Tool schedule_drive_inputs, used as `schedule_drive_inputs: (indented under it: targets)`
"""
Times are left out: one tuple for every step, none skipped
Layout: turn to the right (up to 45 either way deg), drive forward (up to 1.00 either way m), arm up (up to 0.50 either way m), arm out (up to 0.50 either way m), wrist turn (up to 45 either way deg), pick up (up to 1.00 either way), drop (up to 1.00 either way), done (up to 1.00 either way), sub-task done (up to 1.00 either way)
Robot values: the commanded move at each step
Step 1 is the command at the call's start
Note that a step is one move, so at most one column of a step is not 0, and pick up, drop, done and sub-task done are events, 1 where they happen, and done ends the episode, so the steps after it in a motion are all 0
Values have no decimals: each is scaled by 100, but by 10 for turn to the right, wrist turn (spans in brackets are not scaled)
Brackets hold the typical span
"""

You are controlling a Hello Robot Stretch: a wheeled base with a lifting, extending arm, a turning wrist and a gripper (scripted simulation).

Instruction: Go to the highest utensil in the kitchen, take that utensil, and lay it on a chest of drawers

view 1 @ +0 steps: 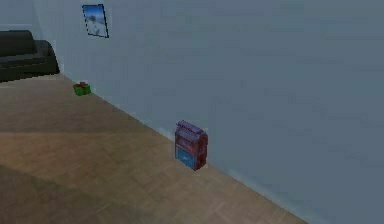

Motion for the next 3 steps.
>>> schedule_drive_inputs:
  targets:
    - [0, 60, 0, 0, 0, 0, 0, 0, 0]
    - [-240, 0, 0, 0, 0, 0, 0, 0, 0]
    - [0, 50, 0, 0, 0, 0, 0, 0, 0]
